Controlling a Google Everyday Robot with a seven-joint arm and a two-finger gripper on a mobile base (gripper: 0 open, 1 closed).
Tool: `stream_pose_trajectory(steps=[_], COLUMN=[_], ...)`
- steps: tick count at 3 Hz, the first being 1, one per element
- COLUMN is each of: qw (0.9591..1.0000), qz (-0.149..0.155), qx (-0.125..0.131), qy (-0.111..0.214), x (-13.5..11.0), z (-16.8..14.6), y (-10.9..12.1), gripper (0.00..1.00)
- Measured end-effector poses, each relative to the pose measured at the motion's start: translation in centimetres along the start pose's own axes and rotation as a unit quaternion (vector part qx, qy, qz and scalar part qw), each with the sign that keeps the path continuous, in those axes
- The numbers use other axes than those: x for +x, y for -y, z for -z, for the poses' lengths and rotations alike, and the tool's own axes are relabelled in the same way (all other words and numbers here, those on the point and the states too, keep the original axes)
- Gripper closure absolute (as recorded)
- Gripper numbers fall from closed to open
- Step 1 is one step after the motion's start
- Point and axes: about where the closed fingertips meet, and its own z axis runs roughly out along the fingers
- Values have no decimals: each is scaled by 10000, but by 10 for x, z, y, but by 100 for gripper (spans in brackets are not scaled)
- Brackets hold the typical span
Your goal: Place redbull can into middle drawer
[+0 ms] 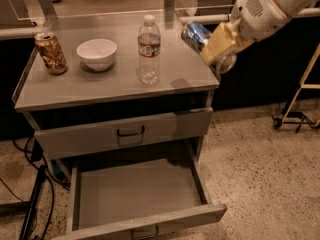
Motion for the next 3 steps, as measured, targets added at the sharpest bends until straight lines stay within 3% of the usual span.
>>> stream_pose_trajectory(steps=[1, 2, 3], qw=[9995, 9997, 9991], qz=[-113, -101, -130], qx=[-100, -33, -107], qy=[-267, -215, -379], x=[19, 19, 42], z=[-21, -21, -45], y=[1, -6, -30], gripper=[100, 100, 100])
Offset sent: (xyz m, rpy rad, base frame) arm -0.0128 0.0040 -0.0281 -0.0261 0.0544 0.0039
